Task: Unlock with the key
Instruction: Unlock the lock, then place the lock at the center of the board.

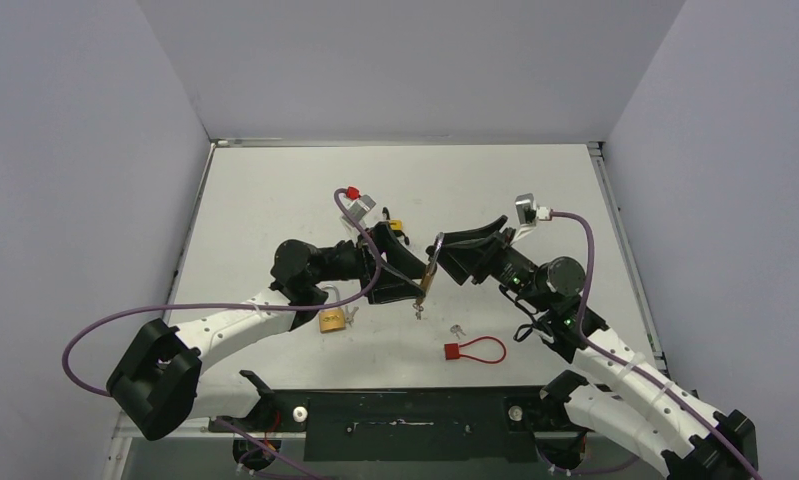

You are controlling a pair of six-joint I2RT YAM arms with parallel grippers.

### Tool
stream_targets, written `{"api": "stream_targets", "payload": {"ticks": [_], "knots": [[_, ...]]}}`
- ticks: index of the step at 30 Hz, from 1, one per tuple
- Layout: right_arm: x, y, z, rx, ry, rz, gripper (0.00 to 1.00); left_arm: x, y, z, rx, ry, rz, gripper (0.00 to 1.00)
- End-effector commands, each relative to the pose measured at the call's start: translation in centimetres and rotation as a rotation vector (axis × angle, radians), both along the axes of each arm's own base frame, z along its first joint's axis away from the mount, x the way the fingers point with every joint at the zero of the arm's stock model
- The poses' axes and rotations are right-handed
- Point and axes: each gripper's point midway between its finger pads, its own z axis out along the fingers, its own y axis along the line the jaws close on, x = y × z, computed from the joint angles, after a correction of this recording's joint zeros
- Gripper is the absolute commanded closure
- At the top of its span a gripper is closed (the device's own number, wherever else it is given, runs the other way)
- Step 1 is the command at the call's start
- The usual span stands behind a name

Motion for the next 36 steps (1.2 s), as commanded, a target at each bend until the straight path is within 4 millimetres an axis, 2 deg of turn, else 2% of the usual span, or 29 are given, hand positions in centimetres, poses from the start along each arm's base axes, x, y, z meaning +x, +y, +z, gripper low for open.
{"api": "stream_targets", "payload": {"ticks": [1,6,8,11,12,15,18,23,26,30,36], "knots": [[-0.6,0.0,4.2,0.078,-0.103,0.025,0.46,-0.5,0.8,5.1,-0.139,-0.149,0.021,1.0],[-0.4,0.1,4.0,0.077,-0.094,0.022,0.52,-0.2,0.7,5.0,-0.125,-0.154,0.034,1.0],[-0.2,0.1,3.9,0.072,-0.085,0.016,0.61,-0.1,0.6,5.1,-0.123,-0.154,0.04,1.0],[0.4,0.1,3.2,0.04,-0.065,-0.008,0.82,0.5,0.5,4.9,-0.114,-0.155,0.073,1.0],[0.7,-0.1,2.7,0.02,-0.045,-0.026,0.88,0.9,0.4,4.5,-0.099,-0.152,0.094,1.0],[2.0,-1.1,0.6,-0.049,0.022,-0.119,0.99,3.3,0.2,3.1,-0.022,-0.138,0.22,1.0],[3.1,-2.6,-2.2,-0.128,0.105,-0.227,1.0,6.1,0.7,0.5,0.099,-0.123,0.362,1.0],[3.2,-4.0,-5.9,-0.209,0.183,-0.28,1.0,10.5,2.8,-4.6,0.324,-0.097,0.587,1.0],[2.8,-4.1,-7.1,-0.219,0.212,-0.273,1.0,13.0,4.3,-7.7,0.459,-0.079,0.727,1.0],[2.9,-4.1,-7.9,-0.218,0.244,-0.272,1.0,14.8,5.0,-10.5,0.562,-0.071,0.801,1.0],[5.4,-5.7,-10.6,-0.263,0.384,-0.398,1.0,18.1,5.2,-14.5,0.73,-0.028,0.892,1.0]]}}
